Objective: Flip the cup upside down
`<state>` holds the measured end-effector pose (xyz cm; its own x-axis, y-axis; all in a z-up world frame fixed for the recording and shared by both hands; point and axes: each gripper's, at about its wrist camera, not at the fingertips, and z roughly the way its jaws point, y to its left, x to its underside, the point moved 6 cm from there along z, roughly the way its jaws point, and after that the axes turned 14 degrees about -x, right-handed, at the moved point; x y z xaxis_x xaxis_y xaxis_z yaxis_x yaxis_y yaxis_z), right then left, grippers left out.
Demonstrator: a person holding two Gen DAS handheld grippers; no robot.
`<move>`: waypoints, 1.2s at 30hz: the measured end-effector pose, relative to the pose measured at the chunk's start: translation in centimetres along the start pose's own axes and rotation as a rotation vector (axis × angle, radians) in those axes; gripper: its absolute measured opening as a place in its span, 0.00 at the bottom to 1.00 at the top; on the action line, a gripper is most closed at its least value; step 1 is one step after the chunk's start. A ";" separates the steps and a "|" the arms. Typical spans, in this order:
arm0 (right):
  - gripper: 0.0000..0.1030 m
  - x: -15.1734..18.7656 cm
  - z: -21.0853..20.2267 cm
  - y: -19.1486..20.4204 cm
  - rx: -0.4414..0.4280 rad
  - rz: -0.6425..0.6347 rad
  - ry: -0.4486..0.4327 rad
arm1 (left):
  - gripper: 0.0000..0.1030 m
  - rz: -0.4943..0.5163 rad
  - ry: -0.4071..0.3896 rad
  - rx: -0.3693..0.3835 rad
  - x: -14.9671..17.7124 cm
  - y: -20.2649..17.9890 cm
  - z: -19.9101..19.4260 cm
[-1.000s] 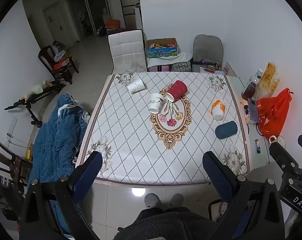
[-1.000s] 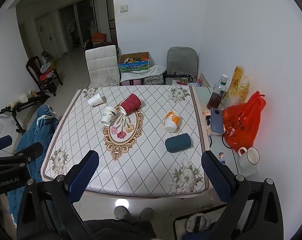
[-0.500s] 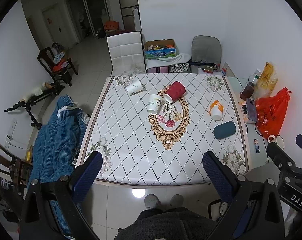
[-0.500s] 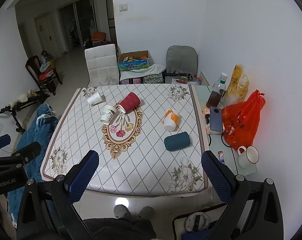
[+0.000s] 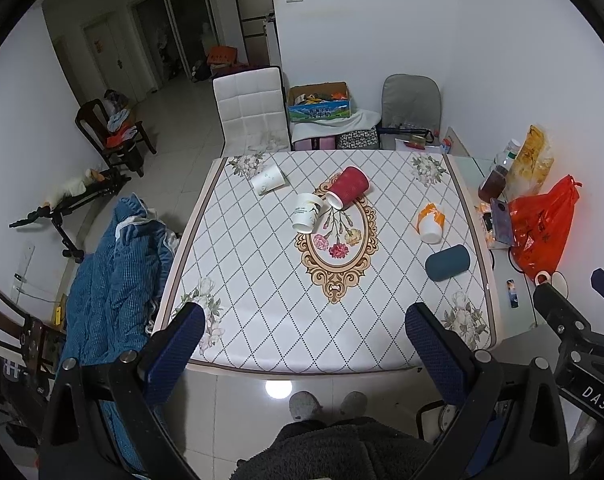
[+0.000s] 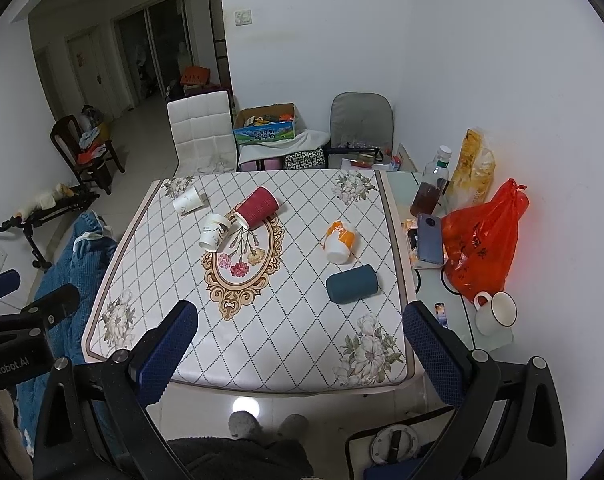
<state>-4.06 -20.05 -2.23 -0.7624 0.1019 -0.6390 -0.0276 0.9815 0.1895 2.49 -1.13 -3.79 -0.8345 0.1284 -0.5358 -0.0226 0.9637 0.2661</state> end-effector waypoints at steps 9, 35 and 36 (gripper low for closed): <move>1.00 -0.2 -0.4 -0.4 -0.005 0.007 -0.003 | 1.00 0.004 -0.012 -0.001 -0.3 -0.4 -0.5; 1.00 -0.5 -0.9 -0.8 -0.011 0.011 -0.013 | 1.00 0.006 -0.023 0.002 -0.1 -0.7 -0.9; 1.00 -0.7 -1.1 -0.7 -0.011 0.010 -0.014 | 1.00 0.006 -0.024 0.002 0.0 -0.7 -0.8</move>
<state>-4.22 -21.02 -1.17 -0.7536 0.1143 -0.6473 -0.0272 0.9785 0.2045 2.08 -1.99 -3.29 -0.8212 0.1396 -0.5532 -0.0166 0.9633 0.2678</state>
